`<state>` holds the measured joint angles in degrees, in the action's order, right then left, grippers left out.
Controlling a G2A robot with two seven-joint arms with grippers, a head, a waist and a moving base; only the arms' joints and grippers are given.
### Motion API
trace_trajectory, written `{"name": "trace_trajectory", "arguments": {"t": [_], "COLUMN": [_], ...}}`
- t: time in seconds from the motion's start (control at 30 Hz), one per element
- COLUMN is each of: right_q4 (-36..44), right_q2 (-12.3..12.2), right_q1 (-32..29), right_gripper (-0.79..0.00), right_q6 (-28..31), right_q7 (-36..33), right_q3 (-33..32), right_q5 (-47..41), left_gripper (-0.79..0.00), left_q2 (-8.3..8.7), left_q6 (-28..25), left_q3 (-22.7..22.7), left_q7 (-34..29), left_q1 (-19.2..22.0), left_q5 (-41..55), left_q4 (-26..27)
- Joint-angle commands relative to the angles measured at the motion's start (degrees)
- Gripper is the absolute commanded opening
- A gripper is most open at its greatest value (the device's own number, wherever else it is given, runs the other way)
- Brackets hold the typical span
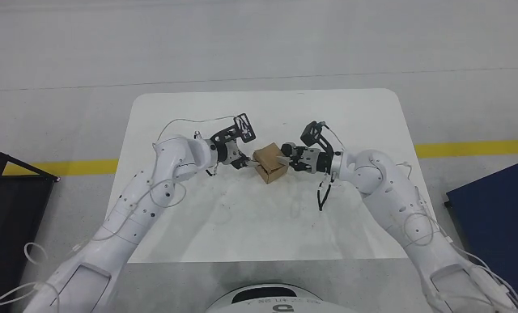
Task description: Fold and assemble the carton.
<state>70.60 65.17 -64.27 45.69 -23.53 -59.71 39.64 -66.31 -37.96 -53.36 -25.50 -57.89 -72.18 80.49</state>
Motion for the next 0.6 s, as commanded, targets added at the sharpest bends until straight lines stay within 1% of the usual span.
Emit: {"name": "trace_trajectory", "arguments": {"t": [0.0, 0.33, 0.57], "right_q4": [0.3, 2.3, 3.7], "right_q2": [0.0, -0.2, -0.4], "right_q1": [0.0, -0.4, -1.0], "right_gripper": [-0.505, -0.523, -0.520], "right_q6": [-0.4, -1.5, -2.3], "right_q7": [-0.2, 0.0, 0.3], "right_q3": [0.2, 0.7, 0.6], "right_q5": [0.5, 3.4, 5.1], "left_gripper": [0.000, 0.000, 0.000], "left_q2": [0.00, -0.06, -0.26], "left_q6": [0.1, 0.6, 1.4], "left_q3": [-0.1, -0.5, -0.5], "left_q7": [-0.3, -2.4, -4.1], "left_q1": [0.0, -0.2, 0.3], "left_q5": [0.3, 2.8, 4.6], "left_q4": [-0.1, -0.3, -0.8]}}
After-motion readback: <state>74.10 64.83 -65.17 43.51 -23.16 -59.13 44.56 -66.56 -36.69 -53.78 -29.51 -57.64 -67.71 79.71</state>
